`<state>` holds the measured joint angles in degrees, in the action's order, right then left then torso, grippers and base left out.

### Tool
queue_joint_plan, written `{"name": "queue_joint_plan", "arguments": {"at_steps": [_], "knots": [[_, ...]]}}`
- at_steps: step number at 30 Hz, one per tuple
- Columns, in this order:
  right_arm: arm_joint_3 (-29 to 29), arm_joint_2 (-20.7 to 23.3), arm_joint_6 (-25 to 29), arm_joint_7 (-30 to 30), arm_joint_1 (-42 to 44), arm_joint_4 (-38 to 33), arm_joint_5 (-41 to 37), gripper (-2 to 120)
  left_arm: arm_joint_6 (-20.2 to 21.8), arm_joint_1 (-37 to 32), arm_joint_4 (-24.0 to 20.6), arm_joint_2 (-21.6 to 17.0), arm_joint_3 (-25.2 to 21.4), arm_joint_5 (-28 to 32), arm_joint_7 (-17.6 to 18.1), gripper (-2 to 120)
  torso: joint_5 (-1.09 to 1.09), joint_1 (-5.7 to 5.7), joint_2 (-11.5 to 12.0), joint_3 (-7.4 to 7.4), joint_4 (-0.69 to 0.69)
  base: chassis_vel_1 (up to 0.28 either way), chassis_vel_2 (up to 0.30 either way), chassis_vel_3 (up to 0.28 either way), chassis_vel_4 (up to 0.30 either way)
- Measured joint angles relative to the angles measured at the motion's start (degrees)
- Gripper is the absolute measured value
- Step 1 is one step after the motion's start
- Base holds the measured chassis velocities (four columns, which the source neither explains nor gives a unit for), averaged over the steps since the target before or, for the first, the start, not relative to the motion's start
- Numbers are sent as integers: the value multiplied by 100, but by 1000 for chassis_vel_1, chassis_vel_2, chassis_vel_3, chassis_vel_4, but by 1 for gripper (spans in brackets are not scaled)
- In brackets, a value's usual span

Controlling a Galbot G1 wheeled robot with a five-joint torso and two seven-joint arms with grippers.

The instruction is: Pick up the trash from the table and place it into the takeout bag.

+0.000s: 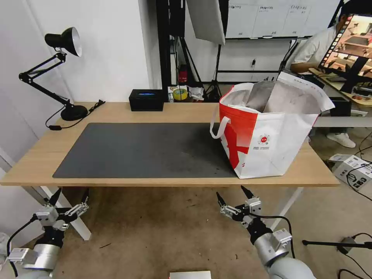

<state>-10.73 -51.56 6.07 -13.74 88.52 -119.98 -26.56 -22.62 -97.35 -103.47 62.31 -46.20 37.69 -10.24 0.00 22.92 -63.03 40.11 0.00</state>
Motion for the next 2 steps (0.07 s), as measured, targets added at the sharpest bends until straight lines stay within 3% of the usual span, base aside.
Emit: {"name": "queue_joint_plan", "arguments": {"at_steps": [2], "knots": [[0,0,0,0,0,0,0,100,0,1,0,0,0,1,1,100,0,0,0,0,0,0,0,0,0]]}}
